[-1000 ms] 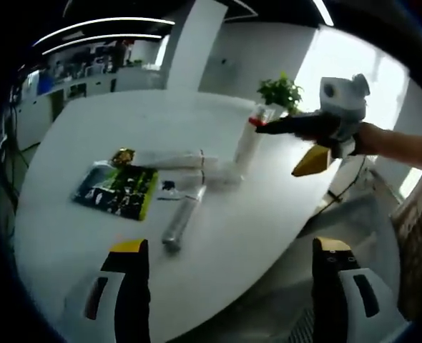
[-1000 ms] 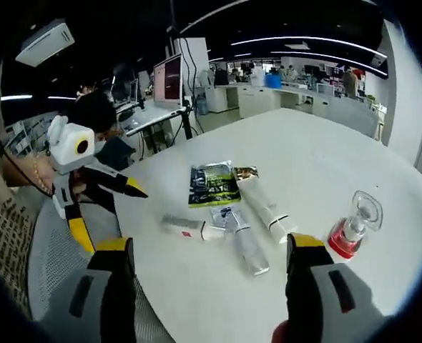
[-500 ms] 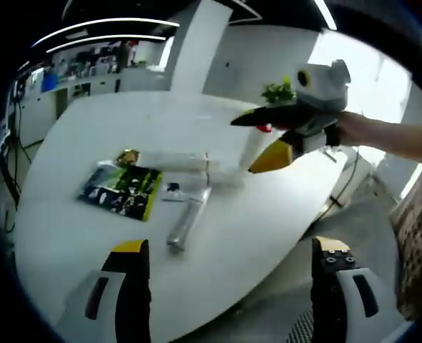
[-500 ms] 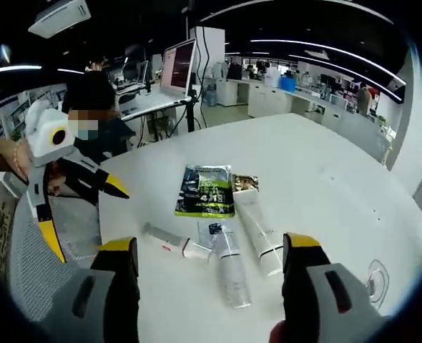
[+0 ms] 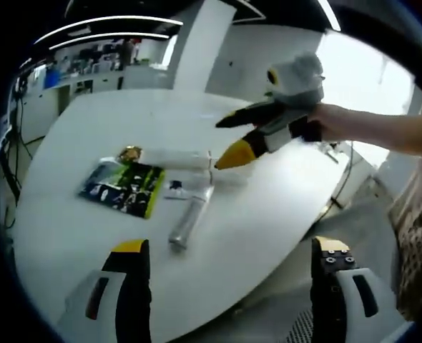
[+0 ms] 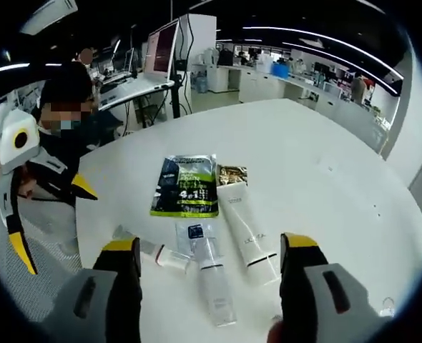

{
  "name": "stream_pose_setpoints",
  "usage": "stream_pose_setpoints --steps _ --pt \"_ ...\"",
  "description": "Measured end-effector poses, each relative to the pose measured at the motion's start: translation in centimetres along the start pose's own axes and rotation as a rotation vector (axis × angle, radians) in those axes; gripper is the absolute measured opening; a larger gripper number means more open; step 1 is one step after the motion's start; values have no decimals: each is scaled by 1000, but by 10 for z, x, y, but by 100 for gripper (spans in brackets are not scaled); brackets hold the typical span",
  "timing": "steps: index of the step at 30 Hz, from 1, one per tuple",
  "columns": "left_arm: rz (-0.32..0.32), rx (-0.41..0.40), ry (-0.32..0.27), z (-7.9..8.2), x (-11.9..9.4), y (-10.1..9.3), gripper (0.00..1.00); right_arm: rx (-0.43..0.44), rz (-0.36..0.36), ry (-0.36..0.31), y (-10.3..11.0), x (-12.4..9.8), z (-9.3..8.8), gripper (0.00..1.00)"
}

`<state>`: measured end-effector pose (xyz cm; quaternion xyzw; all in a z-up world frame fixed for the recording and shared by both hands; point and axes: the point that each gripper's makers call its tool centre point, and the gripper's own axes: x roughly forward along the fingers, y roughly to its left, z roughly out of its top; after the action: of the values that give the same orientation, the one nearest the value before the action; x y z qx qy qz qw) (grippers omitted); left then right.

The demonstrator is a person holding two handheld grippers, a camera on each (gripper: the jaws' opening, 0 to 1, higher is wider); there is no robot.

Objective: Arrange the skincare products in the storage area until every visible bottle or jar stands upright without overlapping.

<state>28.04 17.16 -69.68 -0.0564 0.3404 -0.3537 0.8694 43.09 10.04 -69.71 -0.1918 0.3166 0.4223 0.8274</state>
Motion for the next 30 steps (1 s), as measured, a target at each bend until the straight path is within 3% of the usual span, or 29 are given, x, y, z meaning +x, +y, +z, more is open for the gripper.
stream_pose_setpoints --steps 11,15,21,25,30 --pt "-3 -2 20 -3 2 0 90 31 -12 70 -19 31 0 71" --pt "-3 -8 22 -4 2 1 90 97 1 56 -23 44 4 69" --pt "16 -26 17 -4 1 6 89 22 -5 116 -32 65 2 65" --pt "15 -35 22 -5 2 6 89 17 7 137 -36 77 3 62" --pt "12 -35 34 -7 3 7 89 -13 22 203 -39 93 -10 59"
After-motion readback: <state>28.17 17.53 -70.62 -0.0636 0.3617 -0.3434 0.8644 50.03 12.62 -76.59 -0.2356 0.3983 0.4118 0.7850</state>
